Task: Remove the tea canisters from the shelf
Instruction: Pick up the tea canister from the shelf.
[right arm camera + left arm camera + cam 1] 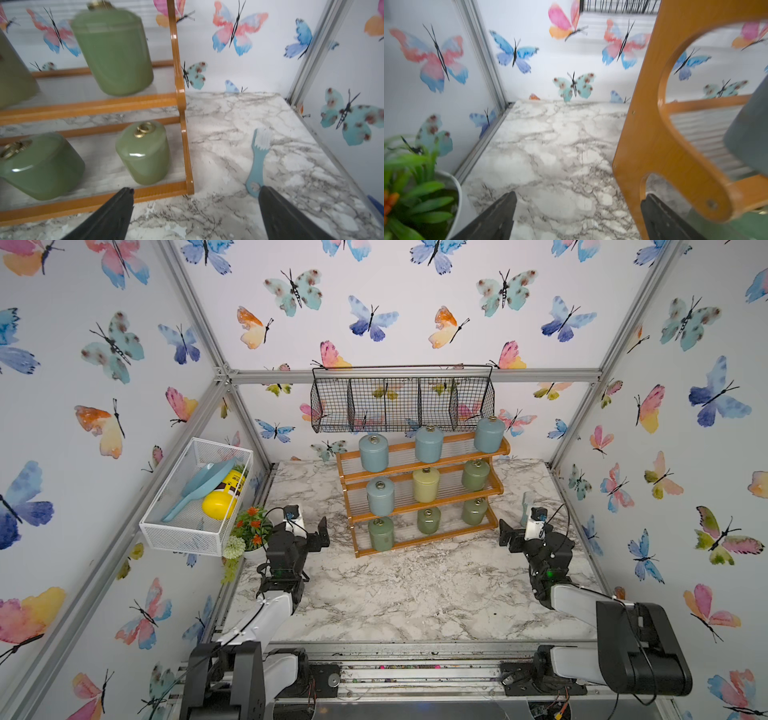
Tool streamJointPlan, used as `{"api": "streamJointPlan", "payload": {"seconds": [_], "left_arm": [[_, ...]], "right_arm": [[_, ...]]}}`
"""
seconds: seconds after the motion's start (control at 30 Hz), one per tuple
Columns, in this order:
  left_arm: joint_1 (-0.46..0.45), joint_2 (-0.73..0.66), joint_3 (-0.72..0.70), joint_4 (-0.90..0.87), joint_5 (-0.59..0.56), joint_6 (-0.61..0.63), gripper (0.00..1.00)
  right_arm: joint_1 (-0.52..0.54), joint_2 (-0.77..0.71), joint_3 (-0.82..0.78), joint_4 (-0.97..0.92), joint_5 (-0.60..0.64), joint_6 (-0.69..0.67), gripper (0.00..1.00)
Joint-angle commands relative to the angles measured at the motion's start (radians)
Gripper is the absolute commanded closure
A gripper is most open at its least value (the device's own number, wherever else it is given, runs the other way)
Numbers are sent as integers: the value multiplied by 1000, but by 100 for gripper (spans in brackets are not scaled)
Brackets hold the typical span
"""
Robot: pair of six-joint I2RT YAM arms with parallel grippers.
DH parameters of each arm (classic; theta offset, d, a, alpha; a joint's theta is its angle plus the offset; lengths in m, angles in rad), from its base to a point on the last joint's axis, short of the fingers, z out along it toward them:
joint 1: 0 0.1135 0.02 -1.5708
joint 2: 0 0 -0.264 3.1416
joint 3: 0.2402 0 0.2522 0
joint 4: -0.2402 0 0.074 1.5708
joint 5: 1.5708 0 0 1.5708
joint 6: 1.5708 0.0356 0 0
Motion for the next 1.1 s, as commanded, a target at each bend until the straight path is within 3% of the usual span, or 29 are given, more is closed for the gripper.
{"api": "streamJointPlan", "payload": {"seconds": [0.0,0.23,0.5,0.73,1.07], "left_arm": [[-21,-145,-9,-240,31,-30,1],[-32,-389,7,-359,115,-48,2],[-88,-385,81,-416,172,-62,1],[-220,-390,117,-434,106,-33,2],[-342,-359,125,-434,30,-13,2]], "right_arm": [[0,-105,40,-242,-53,40,0],[0,-243,241,-593,-145,37,0],[0,-226,499,-769,-348,57,0],[8,-137,656,-785,-521,122,0],[203,21,910,-883,-462,65,0]]}}
